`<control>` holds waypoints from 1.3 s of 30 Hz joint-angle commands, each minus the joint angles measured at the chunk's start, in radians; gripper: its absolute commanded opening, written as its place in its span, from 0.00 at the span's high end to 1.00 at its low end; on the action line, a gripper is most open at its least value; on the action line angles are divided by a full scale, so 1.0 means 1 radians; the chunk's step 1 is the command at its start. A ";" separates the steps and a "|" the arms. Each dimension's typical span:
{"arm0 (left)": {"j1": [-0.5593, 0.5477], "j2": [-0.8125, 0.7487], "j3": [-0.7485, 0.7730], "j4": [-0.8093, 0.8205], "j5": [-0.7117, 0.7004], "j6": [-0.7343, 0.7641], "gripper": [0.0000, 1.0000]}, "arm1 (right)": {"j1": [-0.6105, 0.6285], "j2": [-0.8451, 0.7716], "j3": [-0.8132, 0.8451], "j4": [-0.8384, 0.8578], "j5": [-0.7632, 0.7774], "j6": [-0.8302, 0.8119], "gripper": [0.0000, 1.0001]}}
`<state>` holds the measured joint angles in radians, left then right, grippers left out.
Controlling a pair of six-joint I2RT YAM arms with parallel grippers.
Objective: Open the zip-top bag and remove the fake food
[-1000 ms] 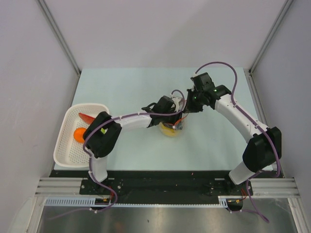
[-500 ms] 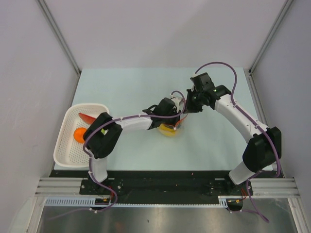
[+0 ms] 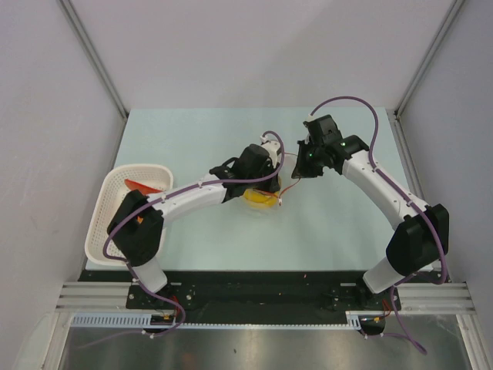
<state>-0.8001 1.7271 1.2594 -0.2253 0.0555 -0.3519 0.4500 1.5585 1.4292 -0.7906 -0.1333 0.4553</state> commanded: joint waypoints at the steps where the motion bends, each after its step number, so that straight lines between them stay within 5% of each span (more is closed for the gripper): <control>1: 0.009 -0.116 0.031 0.046 0.080 0.080 1.00 | -0.005 -0.043 0.040 0.010 0.038 -0.020 1.00; 14: 0.051 -0.233 0.008 0.167 0.221 0.100 1.00 | 0.006 -0.023 0.045 0.019 -0.005 -0.017 1.00; 24: 0.222 -0.248 -0.048 0.400 0.268 -0.309 1.00 | 0.053 -0.011 0.045 0.016 0.004 -0.030 1.00; 32: 0.248 -0.175 -0.092 0.743 0.570 -0.603 1.00 | 0.036 0.003 0.054 0.024 0.032 -0.021 1.00; 39: 0.248 -0.190 -0.161 0.889 0.791 -0.587 1.00 | -0.042 0.017 0.089 0.014 0.001 -0.023 1.00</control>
<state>-0.5556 1.5845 1.1019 0.4309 0.6205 -0.8921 0.4595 1.5593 1.4746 -0.7414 -0.1749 0.4500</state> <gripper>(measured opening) 0.184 0.006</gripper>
